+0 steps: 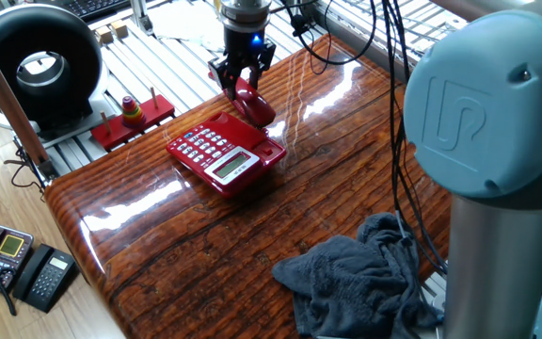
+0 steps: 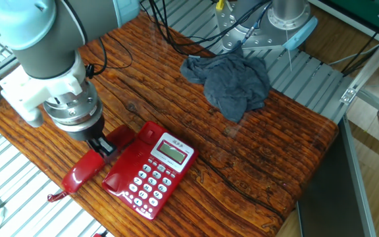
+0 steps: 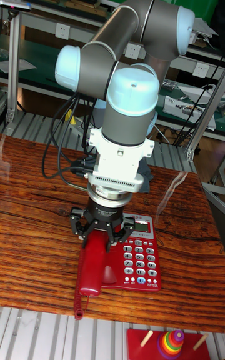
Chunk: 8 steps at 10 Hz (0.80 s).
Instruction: Place the handset of the telephone on the corresponding phone cradle
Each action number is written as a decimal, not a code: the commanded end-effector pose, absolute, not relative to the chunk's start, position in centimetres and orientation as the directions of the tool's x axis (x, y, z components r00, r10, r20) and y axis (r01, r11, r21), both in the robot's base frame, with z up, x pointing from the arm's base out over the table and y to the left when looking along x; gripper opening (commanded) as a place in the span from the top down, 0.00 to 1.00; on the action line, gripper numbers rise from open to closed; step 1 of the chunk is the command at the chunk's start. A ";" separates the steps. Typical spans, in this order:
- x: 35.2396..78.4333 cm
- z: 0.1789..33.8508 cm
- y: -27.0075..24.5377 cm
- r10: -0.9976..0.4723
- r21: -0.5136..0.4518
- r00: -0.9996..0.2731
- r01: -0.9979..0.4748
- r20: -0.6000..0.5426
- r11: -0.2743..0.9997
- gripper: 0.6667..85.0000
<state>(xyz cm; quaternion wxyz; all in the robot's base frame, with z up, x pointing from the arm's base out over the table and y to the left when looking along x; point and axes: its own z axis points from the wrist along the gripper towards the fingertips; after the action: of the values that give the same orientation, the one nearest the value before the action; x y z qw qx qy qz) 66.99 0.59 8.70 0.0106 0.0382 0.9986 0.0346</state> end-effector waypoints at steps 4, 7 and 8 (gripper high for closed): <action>65.5 8.6 1.5 -0.014 0.122 -0.999 -0.010 0.031 0.992 0.60; 65.4 8.0 1.8 -0.014 0.133 -0.999 -0.010 0.030 0.991 0.60; 65.4 7.8 2.0 -0.014 0.139 -0.999 -0.010 0.030 0.990 0.60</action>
<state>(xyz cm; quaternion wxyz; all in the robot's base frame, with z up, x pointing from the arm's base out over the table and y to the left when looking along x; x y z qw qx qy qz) 65.49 1.52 8.04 -0.0149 -0.0039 0.9982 0.0576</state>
